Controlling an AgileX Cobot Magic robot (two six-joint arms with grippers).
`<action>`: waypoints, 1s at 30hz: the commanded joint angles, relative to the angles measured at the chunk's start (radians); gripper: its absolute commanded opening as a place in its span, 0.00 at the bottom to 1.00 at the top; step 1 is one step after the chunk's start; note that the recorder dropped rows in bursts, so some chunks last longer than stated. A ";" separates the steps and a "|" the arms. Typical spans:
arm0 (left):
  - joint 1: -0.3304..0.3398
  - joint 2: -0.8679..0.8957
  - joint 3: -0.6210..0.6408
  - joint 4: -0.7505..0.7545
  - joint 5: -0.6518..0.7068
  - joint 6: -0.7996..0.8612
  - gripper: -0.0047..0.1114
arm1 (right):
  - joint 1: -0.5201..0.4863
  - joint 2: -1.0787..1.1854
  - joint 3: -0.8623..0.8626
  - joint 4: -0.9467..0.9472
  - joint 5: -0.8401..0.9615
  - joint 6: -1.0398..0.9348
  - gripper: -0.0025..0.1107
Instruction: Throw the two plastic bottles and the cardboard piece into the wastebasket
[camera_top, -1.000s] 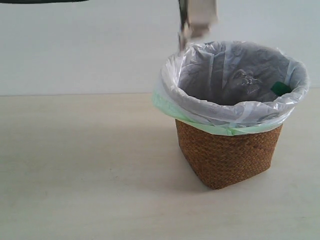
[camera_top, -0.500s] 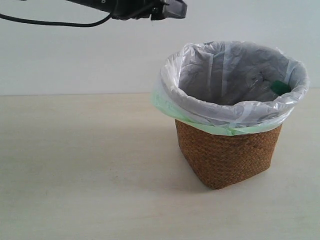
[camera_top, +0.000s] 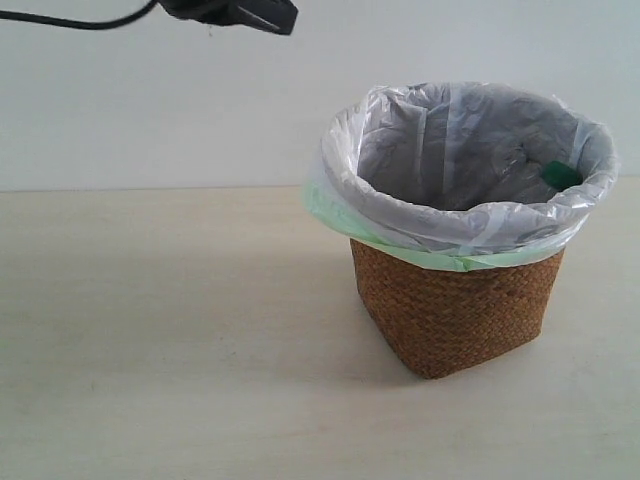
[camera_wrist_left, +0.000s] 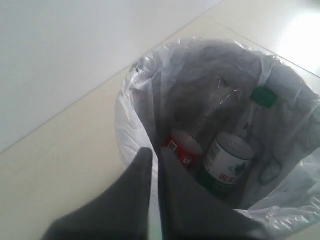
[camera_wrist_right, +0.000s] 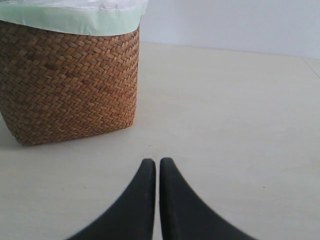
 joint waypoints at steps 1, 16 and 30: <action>0.053 -0.163 0.104 0.005 -0.106 -0.025 0.07 | -0.005 -0.005 -0.001 -0.002 -0.009 0.000 0.02; 0.201 -0.942 0.724 0.001 -0.686 -0.025 0.07 | -0.005 -0.005 -0.001 -0.002 -0.009 0.000 0.02; 0.201 -1.272 1.009 0.001 -0.749 -0.081 0.07 | -0.005 -0.005 -0.001 -0.002 -0.009 0.000 0.02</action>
